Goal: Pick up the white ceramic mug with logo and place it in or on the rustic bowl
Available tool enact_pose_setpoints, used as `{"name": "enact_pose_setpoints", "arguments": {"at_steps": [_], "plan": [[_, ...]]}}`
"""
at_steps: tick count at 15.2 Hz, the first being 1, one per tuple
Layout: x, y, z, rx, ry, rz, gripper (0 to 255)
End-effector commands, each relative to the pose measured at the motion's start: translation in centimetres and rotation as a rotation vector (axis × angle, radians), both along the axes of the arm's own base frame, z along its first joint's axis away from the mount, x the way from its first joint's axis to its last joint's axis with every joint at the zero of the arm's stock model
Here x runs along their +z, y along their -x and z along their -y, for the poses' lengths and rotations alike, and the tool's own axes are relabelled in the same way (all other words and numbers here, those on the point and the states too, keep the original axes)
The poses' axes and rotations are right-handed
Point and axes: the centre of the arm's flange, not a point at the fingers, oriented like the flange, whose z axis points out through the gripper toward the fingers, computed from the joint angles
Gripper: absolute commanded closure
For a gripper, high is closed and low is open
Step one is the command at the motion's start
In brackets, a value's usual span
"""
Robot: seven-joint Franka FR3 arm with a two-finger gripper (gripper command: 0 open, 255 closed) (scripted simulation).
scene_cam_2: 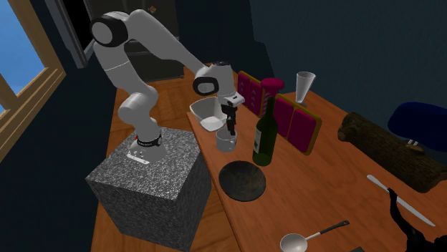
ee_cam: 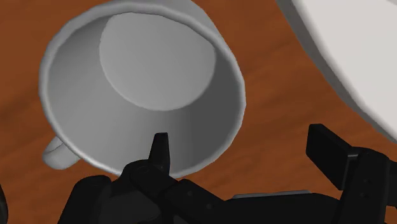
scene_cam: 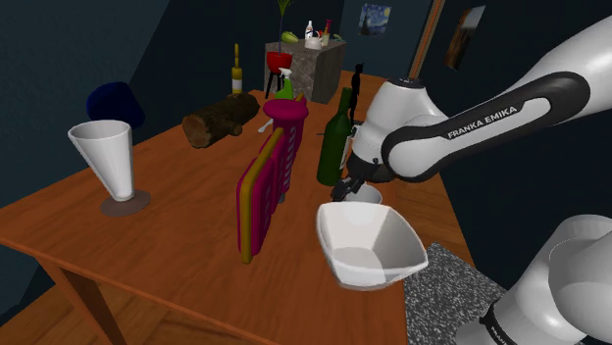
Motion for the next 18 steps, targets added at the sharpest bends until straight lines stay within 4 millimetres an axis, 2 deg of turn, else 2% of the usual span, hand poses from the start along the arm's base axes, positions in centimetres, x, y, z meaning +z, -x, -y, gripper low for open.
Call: {"name": "enact_pose_setpoints", "arguments": {"at_steps": [1,3,4,7,10,12,13,18], "plan": [[-2.0,0.9,0.2,0.001,0.034,-0.146,0],[-2.0,0.9,0.2,0.001,0.034,-0.146,0],[-1.5,0.1,0.3,0.002,0.033,-0.147,255],[-1.9,0.2,1.2,0.002,0.031,-0.147,255],[-1.6,0.0,0.8,0.002,0.032,-0.147,255],[-1.8,0.7,0.9,0.001,0.032,-0.147,255],[-2.0,0.9,0.2,0.001,0.034,-0.146,255],[0.6,0.9,0.2,0.001,0.034,-0.146,255]]}}
